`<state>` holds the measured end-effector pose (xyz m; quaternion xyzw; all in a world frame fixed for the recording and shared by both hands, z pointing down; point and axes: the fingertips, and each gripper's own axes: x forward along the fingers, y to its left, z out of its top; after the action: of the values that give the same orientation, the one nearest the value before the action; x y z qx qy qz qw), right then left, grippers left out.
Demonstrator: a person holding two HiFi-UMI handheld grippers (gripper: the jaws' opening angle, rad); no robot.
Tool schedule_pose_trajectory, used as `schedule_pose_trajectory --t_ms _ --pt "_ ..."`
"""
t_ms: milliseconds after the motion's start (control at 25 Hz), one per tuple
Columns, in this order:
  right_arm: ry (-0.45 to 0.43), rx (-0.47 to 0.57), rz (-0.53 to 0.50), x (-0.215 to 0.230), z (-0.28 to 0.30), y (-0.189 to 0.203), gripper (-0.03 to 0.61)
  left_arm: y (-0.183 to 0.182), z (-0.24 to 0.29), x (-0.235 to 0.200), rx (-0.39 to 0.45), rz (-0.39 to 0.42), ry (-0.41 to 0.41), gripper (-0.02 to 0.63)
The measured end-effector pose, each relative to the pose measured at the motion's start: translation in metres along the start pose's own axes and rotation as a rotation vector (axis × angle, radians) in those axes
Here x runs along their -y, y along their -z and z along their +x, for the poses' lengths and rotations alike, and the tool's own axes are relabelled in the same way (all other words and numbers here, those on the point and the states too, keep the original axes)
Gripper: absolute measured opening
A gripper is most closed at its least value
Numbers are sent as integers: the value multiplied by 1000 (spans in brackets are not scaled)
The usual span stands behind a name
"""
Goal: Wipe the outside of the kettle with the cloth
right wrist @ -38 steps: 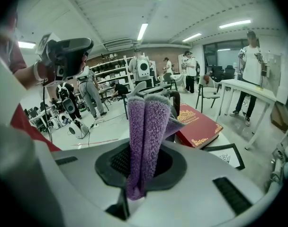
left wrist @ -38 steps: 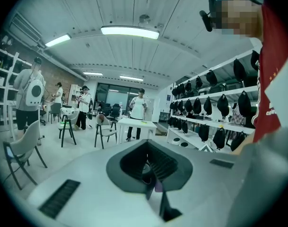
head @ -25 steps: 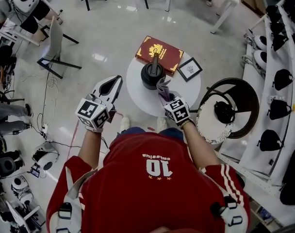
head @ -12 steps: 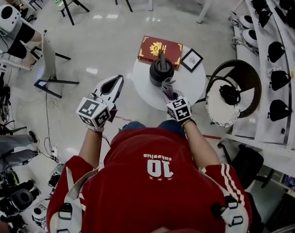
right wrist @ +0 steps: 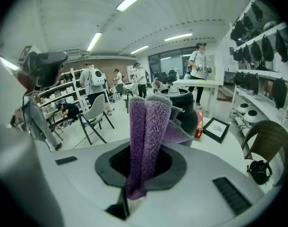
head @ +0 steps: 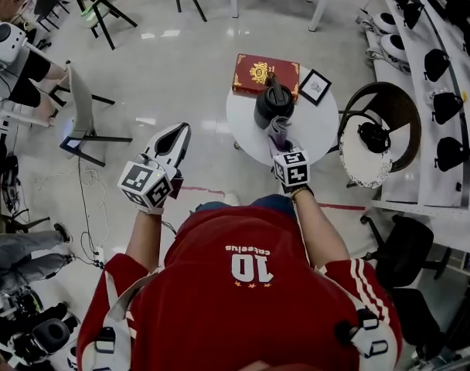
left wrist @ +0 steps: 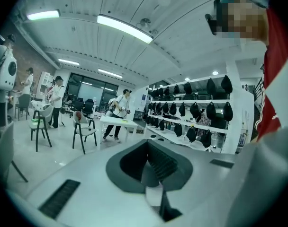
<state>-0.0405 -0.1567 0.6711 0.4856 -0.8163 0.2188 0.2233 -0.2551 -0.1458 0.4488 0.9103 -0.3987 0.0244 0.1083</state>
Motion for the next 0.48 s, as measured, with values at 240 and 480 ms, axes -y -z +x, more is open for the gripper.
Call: schedule_pose_trajectory --t_ms 240,480 --pt "11 14 15 -14 15 -12 48 0 -27 -25 4 3 -35 6" --pt "4 25 21 -24 36 -24 48 5 -40 -43 -6 0 -56 6"
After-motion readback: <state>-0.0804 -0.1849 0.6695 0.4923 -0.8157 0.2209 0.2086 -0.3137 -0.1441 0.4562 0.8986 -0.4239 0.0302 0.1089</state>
